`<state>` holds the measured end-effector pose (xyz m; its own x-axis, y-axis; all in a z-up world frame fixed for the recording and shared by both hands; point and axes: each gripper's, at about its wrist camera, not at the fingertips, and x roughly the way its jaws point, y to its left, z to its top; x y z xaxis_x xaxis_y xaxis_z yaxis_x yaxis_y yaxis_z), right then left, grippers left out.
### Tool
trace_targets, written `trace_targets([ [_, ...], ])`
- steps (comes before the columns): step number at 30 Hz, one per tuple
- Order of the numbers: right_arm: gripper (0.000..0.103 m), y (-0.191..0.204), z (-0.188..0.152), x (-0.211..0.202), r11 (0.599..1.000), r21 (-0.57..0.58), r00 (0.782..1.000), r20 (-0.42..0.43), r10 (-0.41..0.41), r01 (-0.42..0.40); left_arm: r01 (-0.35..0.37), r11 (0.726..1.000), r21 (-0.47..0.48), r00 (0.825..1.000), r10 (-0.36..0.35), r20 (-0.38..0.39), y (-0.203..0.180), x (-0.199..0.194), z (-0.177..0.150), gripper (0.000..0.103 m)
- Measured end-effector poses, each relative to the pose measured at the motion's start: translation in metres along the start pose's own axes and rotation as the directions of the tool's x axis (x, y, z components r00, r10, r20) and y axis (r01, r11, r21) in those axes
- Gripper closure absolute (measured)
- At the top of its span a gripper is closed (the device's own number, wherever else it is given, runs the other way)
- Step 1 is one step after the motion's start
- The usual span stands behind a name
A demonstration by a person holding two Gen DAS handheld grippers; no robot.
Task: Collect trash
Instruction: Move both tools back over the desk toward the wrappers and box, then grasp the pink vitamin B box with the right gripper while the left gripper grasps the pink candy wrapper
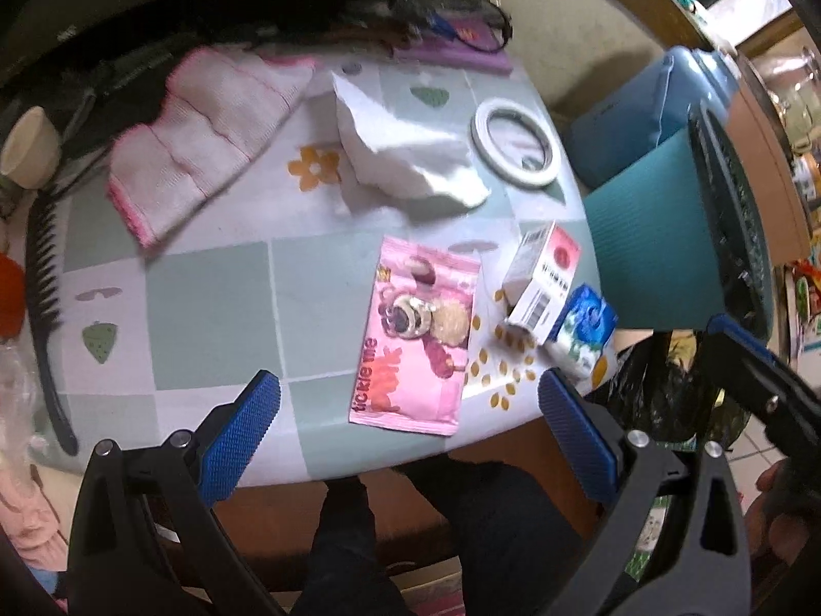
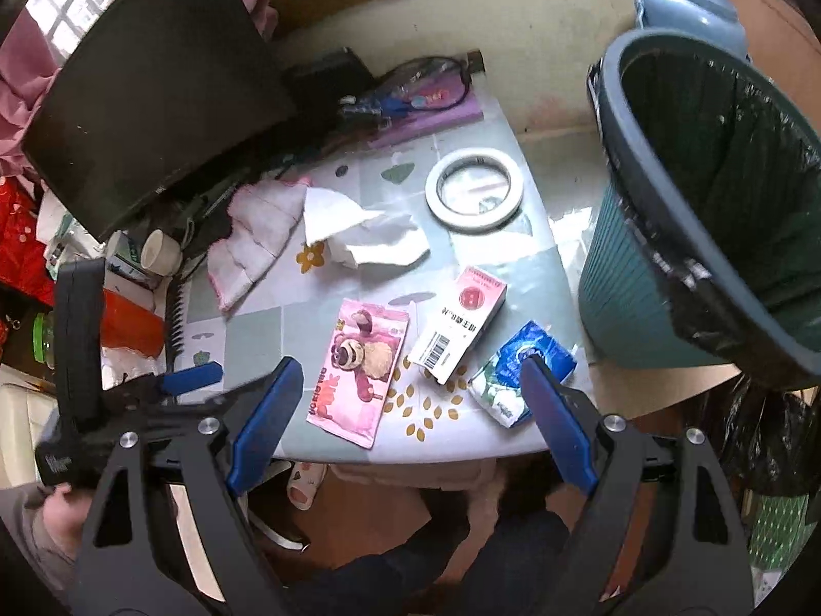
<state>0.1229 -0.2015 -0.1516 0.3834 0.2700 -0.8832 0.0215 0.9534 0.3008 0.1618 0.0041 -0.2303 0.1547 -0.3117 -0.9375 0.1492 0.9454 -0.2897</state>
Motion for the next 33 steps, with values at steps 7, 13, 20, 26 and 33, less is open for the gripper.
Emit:
trace_targets([
  [7, 0.017, -0.003, 0.009, 0.034, 1.000, -0.013, 0.998, -0.054, -0.011, 0.010, 0.038, 0.999, 0.008, 0.998, -0.038, -0.051, -0.007, 0.037, -0.008, 0.005],
  [13, 0.017, -0.006, 0.023, 0.069, 0.999, -0.048, 0.995, -0.098, -0.025, 0.021, 0.047, 0.999, -0.018, 0.997, -0.048, -0.064, -0.011, 0.061, -0.006, 0.005],
  [20, 0.017, -0.015, 0.032, 0.104, 0.997, -0.076, 0.987, -0.152, -0.047, 0.035, 0.011, 0.998, -0.068, 0.997, -0.016, -0.078, -0.010, 0.083, 0.006, 0.005],
  [26, 0.018, -0.021, 0.033, 0.127, 0.996, -0.079, 0.978, -0.201, -0.064, 0.049, -0.005, 0.995, -0.099, 0.997, -0.003, -0.082, -0.007, 0.096, 0.008, 0.005],
  [33, 0.023, -0.021, 0.031, 0.148, 0.995, -0.073, 0.968, -0.237, -0.078, 0.062, -0.054, 0.997, -0.050, 0.996, 0.050, -0.080, -0.017, 0.104, 0.013, 0.006],
])
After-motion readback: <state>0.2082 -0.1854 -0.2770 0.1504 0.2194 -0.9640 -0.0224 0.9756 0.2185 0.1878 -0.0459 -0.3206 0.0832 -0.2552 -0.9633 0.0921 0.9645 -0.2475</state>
